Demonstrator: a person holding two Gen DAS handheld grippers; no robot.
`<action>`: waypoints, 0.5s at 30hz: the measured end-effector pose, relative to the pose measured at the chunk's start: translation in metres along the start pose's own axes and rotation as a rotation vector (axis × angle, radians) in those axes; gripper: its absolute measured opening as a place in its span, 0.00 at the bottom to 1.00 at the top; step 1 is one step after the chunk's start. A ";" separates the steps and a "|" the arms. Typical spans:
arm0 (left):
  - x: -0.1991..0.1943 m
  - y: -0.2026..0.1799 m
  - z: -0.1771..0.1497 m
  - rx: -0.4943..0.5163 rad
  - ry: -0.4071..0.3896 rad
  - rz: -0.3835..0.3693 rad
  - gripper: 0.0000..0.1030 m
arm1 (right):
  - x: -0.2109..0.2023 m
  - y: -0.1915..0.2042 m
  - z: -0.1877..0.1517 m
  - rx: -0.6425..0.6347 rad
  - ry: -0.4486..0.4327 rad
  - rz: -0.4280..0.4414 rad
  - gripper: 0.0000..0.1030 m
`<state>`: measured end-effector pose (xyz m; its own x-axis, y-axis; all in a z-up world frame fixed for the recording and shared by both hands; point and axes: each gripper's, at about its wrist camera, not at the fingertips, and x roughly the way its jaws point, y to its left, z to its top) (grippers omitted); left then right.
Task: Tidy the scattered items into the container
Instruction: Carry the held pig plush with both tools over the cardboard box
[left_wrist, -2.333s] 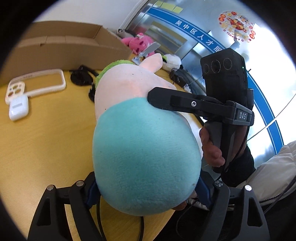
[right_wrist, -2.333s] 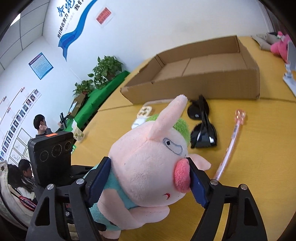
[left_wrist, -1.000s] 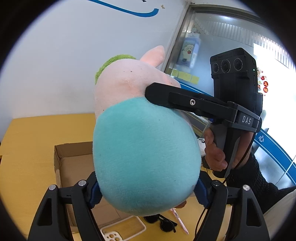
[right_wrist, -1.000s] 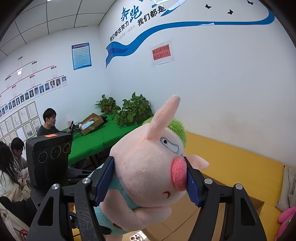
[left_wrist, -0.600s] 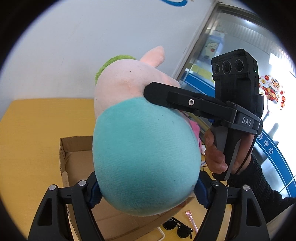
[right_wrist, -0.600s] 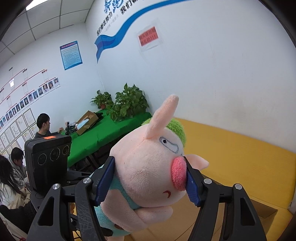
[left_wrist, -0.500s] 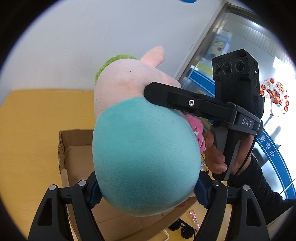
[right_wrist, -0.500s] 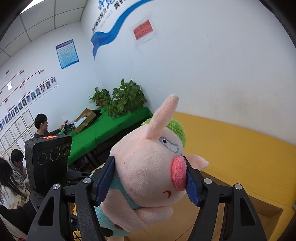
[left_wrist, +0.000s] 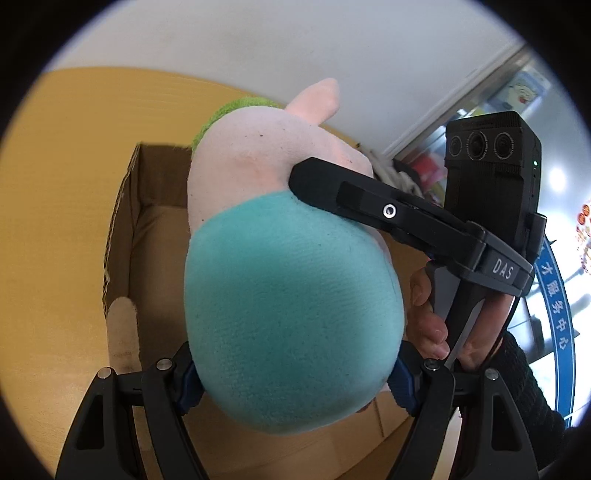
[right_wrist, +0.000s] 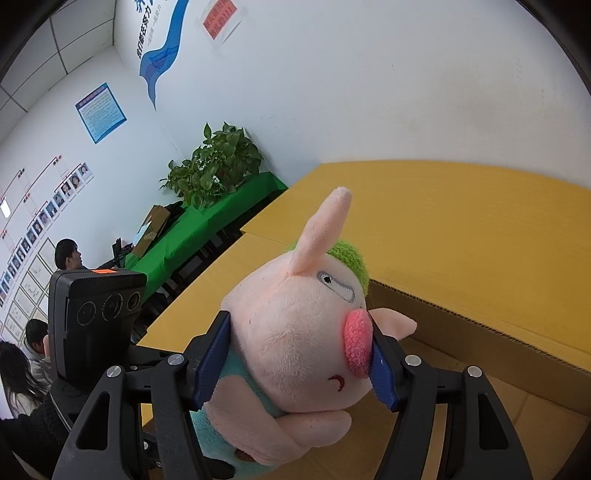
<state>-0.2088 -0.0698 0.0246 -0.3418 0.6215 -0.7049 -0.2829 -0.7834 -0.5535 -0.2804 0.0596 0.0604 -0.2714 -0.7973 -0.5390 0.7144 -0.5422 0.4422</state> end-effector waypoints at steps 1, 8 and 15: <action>0.005 0.003 -0.002 -0.014 0.015 0.017 0.77 | 0.006 -0.005 -0.004 0.006 0.002 0.004 0.70; 0.016 -0.001 -0.013 -0.021 0.063 0.195 0.79 | 0.026 -0.026 -0.021 0.052 -0.001 0.007 0.69; 0.014 -0.005 -0.031 -0.054 0.074 0.273 0.79 | 0.040 -0.030 -0.026 0.035 0.038 -0.047 0.66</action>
<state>-0.1848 -0.0572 0.0035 -0.3322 0.3863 -0.8605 -0.1407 -0.9224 -0.3597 -0.2958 0.0508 0.0068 -0.2790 -0.7602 -0.5867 0.6785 -0.5884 0.4397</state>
